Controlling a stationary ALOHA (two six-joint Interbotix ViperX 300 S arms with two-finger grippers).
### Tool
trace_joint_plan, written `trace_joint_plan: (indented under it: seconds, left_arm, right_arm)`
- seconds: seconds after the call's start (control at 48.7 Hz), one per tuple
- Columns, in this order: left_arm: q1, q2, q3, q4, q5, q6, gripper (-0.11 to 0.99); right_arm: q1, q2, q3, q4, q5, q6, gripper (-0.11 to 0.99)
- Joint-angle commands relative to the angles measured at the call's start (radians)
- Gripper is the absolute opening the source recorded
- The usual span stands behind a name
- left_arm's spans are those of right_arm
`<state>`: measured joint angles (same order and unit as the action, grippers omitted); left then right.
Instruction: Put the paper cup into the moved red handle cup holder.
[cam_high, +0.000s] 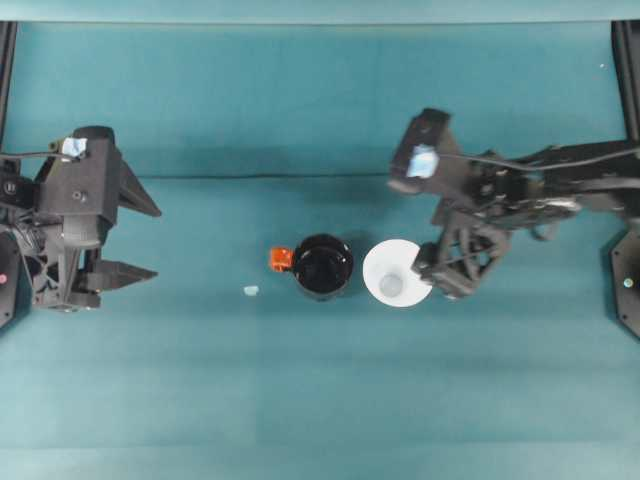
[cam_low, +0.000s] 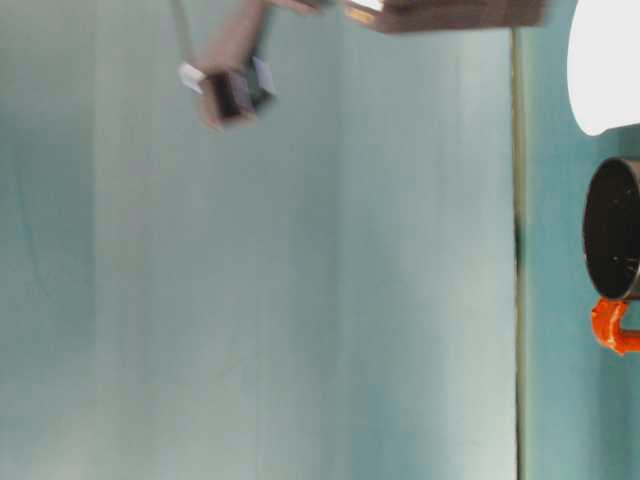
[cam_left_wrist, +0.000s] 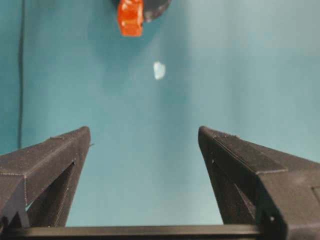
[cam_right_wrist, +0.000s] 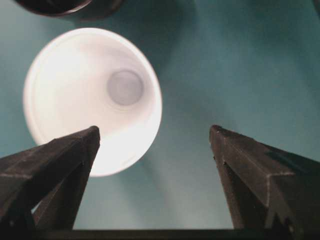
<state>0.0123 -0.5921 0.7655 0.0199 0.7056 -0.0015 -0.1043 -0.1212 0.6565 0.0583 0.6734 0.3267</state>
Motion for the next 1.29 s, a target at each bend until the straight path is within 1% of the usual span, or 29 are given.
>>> trace_joint_plan:
  seconds: [0.0, 0.082, 0.185, 0.328, 0.349, 0.39, 0.451, 0.472, 0.513, 0.554, 0.595, 0.636, 0.698, 0.78, 0.821, 0.882, 0.923, 0.944, 0.964, 0.985, 1.087, 1.19, 1.272]
  left_arm:
    - [0.0, -0.005, -0.008, 0.002, -0.008, -0.002, 0.94]
    - [-0.002, -0.002, -0.008, 0.002, -0.008, -0.002, 0.94]
    - [-0.002, -0.002, -0.008, 0.002, -0.008, -0.002, 0.94]
    - [0.0, 0.0, -0.008, 0.002, -0.008, -0.002, 0.94]
    - [0.0, 0.0, -0.008, 0.002, -0.008, -0.002, 0.94]
    - [0.0, 0.0, -0.008, 0.002, -0.008, -0.002, 0.94]
    - [0.0, 0.0, -0.008, 0.003, -0.008, -0.002, 0.94]
    - [-0.002, 0.002, -0.008, 0.002, -0.008, -0.002, 0.94]
    - [-0.002, 0.002, -0.008, 0.002, -0.008, -0.002, 0.94]
    - [-0.002, 0.002, -0.006, 0.002, -0.008, -0.002, 0.94]
    - [-0.002, 0.002, -0.006, 0.002, -0.008, -0.002, 0.94]
    - [-0.002, 0.002, -0.006, 0.002, -0.008, -0.002, 0.94]
    - [-0.002, 0.002, -0.006, 0.002, -0.008, -0.002, 0.94]
    - [-0.002, 0.002, -0.008, 0.002, -0.008, -0.002, 0.94]
    - [-0.002, 0.002, -0.006, 0.002, -0.008, -0.002, 0.94]
    - [-0.002, 0.003, -0.006, 0.002, -0.008, -0.002, 0.94]
    - [0.0, 0.002, -0.008, 0.003, -0.008, -0.002, 0.94]
    - [-0.002, 0.002, -0.006, 0.002, -0.008, -0.002, 0.94]
    - [-0.002, 0.002, -0.006, 0.002, -0.008, -0.002, 0.94]
    - [-0.002, 0.002, -0.006, 0.002, -0.008, -0.002, 0.94]
    - [-0.002, 0.002, -0.006, 0.002, -0.008, -0.002, 0.94]
    - [0.0, 0.002, -0.008, 0.002, -0.008, -0.002, 0.94]
    - [0.0, 0.002, -0.006, 0.002, -0.008, -0.002, 0.94]
  right_arm:
    - [-0.005, 0.054, -0.021, 0.002, -0.02, 0.008, 0.95]
    - [-0.005, 0.095, -0.023, 0.003, -0.046, 0.008, 0.95]
    - [-0.008, 0.124, -0.025, 0.002, -0.066, 0.008, 0.95]
    - [-0.017, 0.133, -0.031, 0.002, -0.077, 0.009, 0.94]
    - [-0.021, 0.135, -0.031, 0.002, -0.077, 0.009, 0.94]
    - [-0.025, 0.135, -0.032, 0.002, -0.075, 0.009, 0.93]
    - [-0.029, 0.135, -0.034, 0.002, -0.072, 0.009, 0.92]
    - [-0.031, 0.135, -0.034, 0.002, -0.074, 0.009, 0.91]
    - [-0.032, 0.135, -0.035, 0.003, -0.071, 0.009, 0.88]
    - [-0.034, 0.135, -0.035, 0.002, -0.069, 0.009, 0.83]
    - [-0.034, 0.137, -0.037, 0.003, -0.067, 0.009, 0.73]
    - [-0.034, 0.138, -0.038, 0.002, -0.067, 0.009, 0.61]
    - [-0.032, 0.14, -0.043, 0.003, -0.064, 0.009, 0.43]
    - [-0.026, 0.141, -0.049, 0.003, -0.06, 0.006, 0.19]
    - [-0.025, 0.143, -0.054, 0.003, -0.055, 0.006, 0.1]
    - [-0.021, 0.144, -0.058, 0.003, -0.049, 0.006, 0.01]
    - [-0.02, 0.146, -0.061, 0.006, -0.043, 0.005, -0.04]
    - [-0.017, 0.146, -0.063, 0.008, -0.04, 0.005, -0.05]
    - [-0.02, 0.146, -0.064, 0.009, -0.034, 0.005, -0.07]
    - [-0.017, 0.146, -0.066, 0.012, -0.029, 0.005, -0.08]
    - [-0.017, 0.146, -0.072, 0.021, -0.008, 0.005, -0.11]
    - [-0.015, 0.135, -0.081, 0.021, 0.031, 0.005, -0.11]
    - [-0.015, 0.11, -0.098, 0.021, 0.08, 0.003, -0.11]
